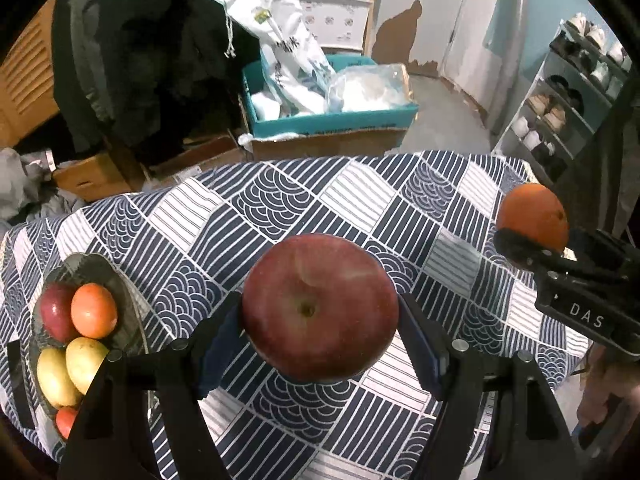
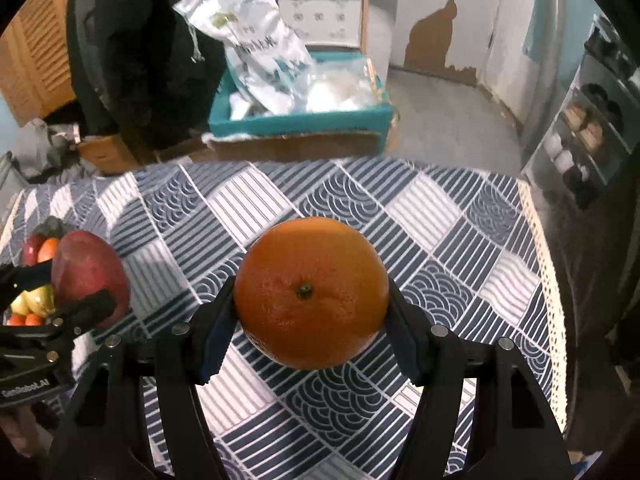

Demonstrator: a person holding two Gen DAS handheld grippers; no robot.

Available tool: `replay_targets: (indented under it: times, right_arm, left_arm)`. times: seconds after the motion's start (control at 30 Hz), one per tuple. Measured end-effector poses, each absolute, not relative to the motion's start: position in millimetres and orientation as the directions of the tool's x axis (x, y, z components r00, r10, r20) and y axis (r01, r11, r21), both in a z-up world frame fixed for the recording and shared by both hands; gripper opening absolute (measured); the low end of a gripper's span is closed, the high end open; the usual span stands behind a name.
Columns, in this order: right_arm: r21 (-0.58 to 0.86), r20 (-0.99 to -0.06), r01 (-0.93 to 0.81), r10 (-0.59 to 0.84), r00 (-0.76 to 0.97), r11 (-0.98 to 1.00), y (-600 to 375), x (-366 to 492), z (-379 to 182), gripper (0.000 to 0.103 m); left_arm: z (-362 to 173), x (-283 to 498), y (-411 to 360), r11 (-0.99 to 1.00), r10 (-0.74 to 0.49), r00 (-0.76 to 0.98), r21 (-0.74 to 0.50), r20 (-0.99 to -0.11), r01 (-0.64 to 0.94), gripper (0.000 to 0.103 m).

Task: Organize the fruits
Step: 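Lift the red apple and orange and carry both over the glass bowl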

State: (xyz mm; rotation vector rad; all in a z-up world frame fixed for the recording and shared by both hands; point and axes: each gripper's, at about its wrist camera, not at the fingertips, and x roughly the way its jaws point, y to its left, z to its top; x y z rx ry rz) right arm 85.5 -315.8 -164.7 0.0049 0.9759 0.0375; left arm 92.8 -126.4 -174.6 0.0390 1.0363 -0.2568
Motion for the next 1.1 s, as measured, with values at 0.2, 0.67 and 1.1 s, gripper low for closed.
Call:
replay_targets:
  times: [0.2,0.67,1.1]
  right_arm:
    - [0.006,-0.796,-0.053,0.037,0.604,0.999,-303,76,-139,0.068]
    - [-0.005,-0.741,-0.110,0.070,0.667,0.994,-273,58,-93,0.068]
    - [0.005,-0.716,-0.180,0.129,0.686,0.984,-235,58,-75,0.068]
  left_arm:
    - [-153,81,-115,0.971,-0.195,0.518,-0.089,-0.833,0.221,0.078]
    - [-111,61,-84,0.977,-0.195,0.590,-0.099,-0.784,0.191,0.078]
    - [-103,51,-46,0.988,-0.151,0.618,-0.095,-0.772,0.123,0.078]
